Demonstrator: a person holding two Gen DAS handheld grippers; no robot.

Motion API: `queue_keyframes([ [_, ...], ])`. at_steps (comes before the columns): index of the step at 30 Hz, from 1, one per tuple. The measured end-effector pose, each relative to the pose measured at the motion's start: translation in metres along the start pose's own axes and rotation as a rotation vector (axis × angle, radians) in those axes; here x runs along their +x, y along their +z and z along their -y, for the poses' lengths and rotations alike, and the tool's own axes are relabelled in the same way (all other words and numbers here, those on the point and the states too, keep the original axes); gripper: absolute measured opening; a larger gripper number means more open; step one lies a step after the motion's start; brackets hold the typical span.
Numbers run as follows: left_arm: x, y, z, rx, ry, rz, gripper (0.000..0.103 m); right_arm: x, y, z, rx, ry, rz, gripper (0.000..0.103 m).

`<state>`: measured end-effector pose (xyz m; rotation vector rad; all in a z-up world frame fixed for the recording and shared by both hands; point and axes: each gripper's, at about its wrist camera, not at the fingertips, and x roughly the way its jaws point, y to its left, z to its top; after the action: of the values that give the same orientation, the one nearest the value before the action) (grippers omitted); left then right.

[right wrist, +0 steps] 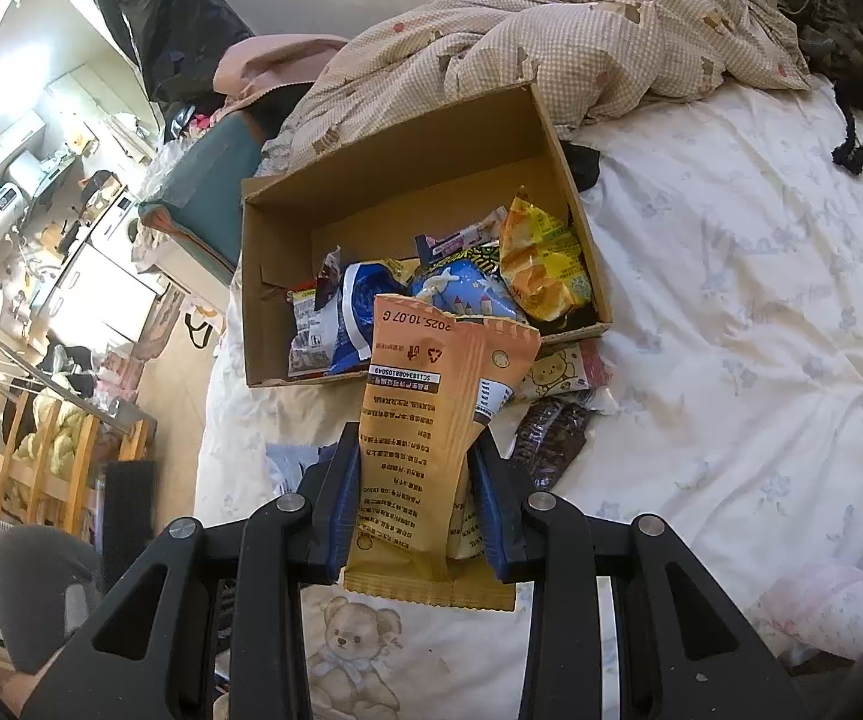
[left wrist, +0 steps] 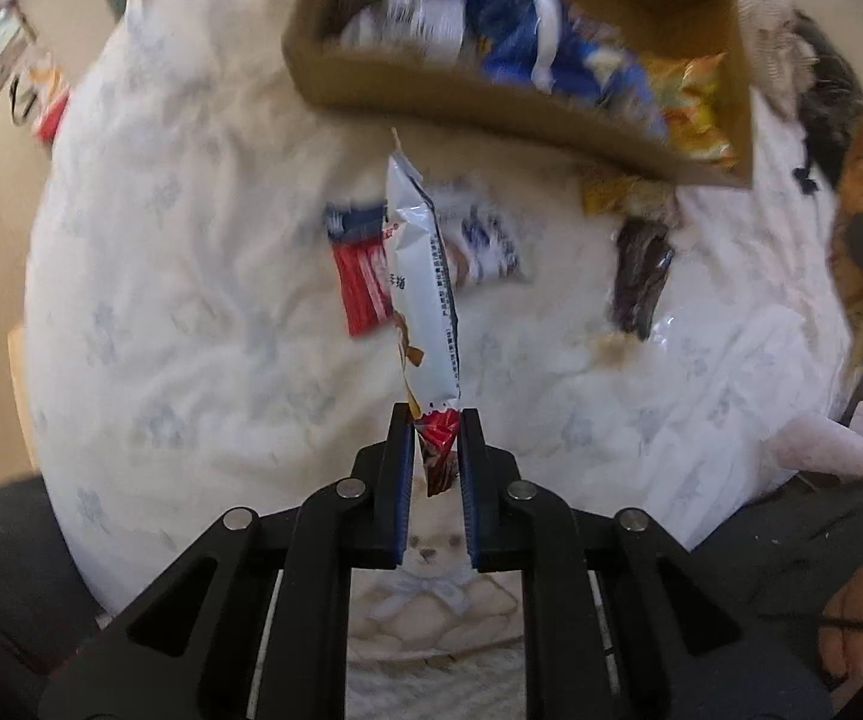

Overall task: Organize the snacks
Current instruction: 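Carry both snacks over the cardboard box and open both grippers to drop them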

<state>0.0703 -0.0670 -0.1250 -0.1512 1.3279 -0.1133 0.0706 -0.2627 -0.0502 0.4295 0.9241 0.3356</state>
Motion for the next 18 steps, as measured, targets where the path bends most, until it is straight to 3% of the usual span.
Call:
queue_keyframes([
  [5,-0.036,0.011,-0.026,0.019,-0.027,0.089,0.011,-0.004,0.001,0.005,0.037,0.016,0.01,0.036],
  [10,-0.067,0.035,-0.02,0.058,-0.012,0.175,0.011,-0.006,0.003,0.004,0.039,0.024,0.018,0.036],
  [18,-0.082,0.061,-0.015,0.097,0.01,0.222,0.011,-0.004,0.007,0.002,0.034,0.025,0.019,0.036],
])
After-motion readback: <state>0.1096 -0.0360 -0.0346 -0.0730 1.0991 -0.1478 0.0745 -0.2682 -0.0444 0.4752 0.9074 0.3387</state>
